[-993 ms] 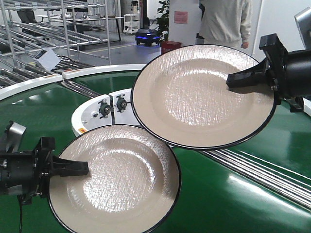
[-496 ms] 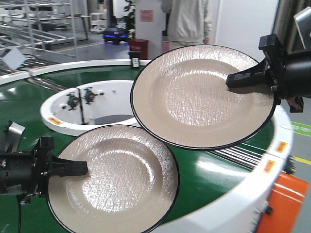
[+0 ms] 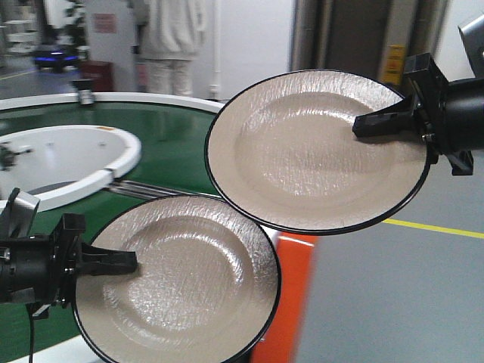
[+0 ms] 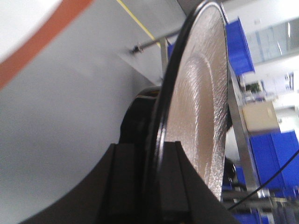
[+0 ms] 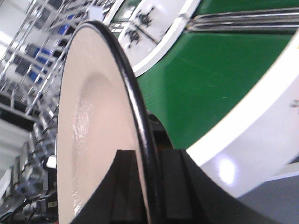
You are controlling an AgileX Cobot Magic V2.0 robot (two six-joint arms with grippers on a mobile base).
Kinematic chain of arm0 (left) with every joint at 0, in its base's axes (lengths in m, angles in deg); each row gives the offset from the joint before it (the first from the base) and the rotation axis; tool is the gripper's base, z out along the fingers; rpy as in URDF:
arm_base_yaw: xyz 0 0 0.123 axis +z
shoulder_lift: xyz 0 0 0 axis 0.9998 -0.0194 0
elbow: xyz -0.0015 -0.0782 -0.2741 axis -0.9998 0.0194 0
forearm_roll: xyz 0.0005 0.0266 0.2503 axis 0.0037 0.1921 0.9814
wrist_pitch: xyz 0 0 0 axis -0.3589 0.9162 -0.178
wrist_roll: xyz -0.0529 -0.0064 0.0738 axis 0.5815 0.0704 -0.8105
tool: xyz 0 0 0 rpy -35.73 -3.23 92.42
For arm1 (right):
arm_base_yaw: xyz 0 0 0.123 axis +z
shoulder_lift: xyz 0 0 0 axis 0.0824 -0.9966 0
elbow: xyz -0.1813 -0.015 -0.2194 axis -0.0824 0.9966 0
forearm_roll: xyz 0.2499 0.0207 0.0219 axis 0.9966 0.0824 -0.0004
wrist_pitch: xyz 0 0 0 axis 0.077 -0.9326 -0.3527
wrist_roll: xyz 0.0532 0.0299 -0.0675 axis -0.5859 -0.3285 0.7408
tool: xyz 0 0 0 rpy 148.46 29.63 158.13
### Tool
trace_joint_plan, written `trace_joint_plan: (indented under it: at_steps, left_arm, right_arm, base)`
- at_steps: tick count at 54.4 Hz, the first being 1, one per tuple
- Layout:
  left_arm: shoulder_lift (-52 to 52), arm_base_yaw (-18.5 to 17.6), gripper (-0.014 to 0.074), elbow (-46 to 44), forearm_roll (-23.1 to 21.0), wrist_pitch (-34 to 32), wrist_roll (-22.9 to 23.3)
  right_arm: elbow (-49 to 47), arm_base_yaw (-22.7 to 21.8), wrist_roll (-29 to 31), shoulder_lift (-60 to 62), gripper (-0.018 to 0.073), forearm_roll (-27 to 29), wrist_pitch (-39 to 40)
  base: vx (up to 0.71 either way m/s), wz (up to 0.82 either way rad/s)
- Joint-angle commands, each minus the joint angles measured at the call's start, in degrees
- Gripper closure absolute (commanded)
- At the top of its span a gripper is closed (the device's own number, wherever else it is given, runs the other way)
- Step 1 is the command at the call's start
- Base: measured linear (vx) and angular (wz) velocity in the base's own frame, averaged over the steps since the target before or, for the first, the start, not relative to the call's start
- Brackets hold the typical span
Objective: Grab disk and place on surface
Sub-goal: 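Hold both plates while the base drives to the steel counter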
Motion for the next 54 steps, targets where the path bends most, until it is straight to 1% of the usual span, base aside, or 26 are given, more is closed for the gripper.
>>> trace_joint_plan:
  at_steps: [1, 28, 40, 54]
  left_arm:
    - [2.6, -0.2, 0.0598, -1.9, -7.6, 2.5, 0.8]
    - [2.6, -0.2, 0.0598, -1.9, -7.6, 2.5, 0.8]
    - [2.6, -0.2, 0.0598, -1.9, -7.6, 2.5, 0.8]
    - [2.6, -0.2, 0.0598, -1.9, -7.6, 2.5, 0.8]
  right_arm:
    - [-2.4, -0.2, -0.3, 2.6, 0.0561, 6.5, 3.6]
    - [-2.4, -0.2, -0.3, 2.6, 0.0561, 6.5, 3.6]
    - [-2.4, -0.2, -0.3, 2.6, 0.0561, 6.5, 3.6]
    - [-2.4, -0.2, -0.3, 2.6, 0.0561, 6.5, 3.6]
  base:
    - [-0.15, -0.67]
    - [-0.09, -0.59]
    - [0.03, -0.55]
    - [0.1, -0.41]
